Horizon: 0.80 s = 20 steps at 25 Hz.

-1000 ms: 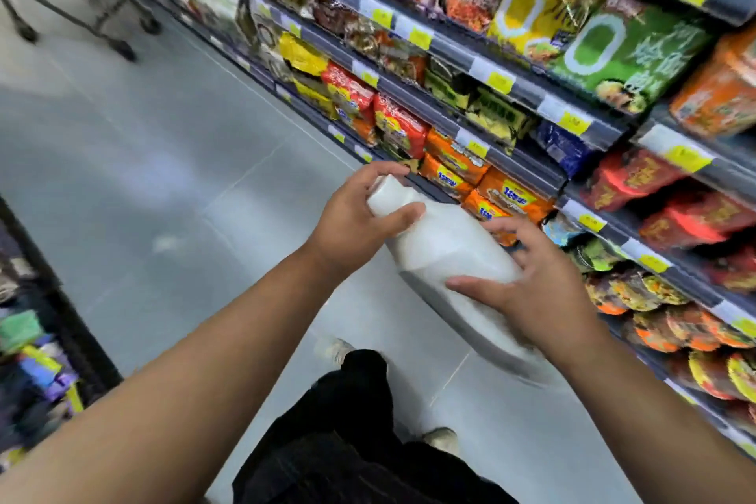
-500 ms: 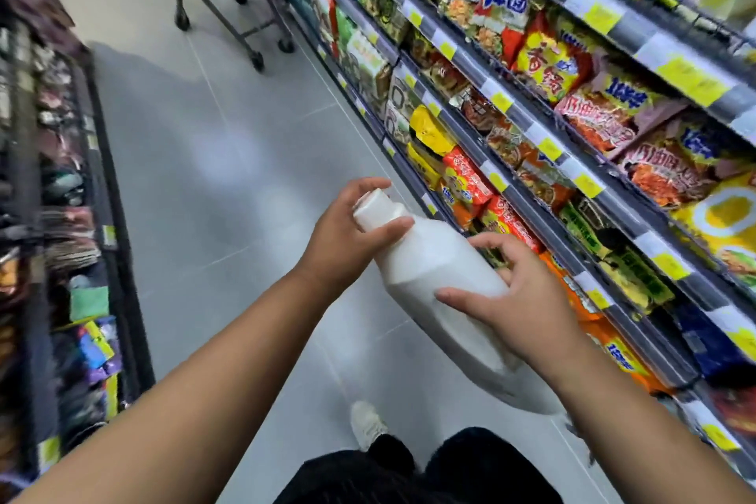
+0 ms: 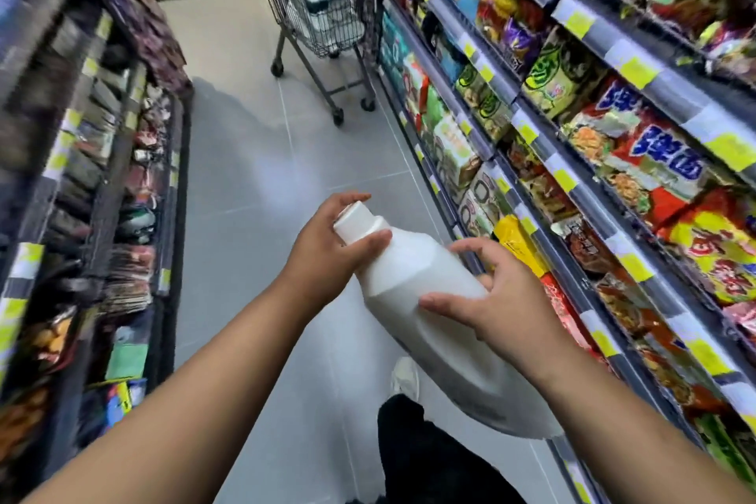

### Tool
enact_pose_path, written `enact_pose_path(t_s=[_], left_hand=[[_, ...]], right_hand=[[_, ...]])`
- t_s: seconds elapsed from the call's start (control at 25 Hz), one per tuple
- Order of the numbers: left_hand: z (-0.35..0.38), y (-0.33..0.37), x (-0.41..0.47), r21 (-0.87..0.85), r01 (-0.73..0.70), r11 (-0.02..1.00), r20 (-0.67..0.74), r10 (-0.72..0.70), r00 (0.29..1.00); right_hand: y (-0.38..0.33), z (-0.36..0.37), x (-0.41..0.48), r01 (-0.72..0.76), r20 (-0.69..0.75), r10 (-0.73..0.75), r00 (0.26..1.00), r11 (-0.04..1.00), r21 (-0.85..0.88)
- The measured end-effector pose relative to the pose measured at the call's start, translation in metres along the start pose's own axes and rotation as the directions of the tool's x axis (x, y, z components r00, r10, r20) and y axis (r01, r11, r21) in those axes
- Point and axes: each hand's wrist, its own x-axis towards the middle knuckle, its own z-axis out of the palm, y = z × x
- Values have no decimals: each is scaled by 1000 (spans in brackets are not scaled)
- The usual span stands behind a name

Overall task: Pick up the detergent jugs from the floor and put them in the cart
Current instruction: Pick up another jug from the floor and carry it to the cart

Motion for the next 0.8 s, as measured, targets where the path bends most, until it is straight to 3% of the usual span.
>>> enact_pose_path(t_s=[0.12, 0.4, 0.52, 0.8], left_hand=[[-31, 13, 77, -21, 38, 999, -126, -40, 991], [-107, 60, 244, -51, -20, 998, -320, 2, 948], [-144, 66, 336, -80, -50, 996, -320, 22, 947], [-225, 71, 545, -24, -62, 998, -211, 56, 976]], right_hand=[[-43, 9, 101, 49, 106, -45, 993, 998, -32], [-162, 26, 292, 221, 218, -211, 953, 975, -22], [-206, 40, 376, 249, 232, -248, 941, 968, 27], [-273, 85, 562, 179, 162, -182, 970, 983, 32]])
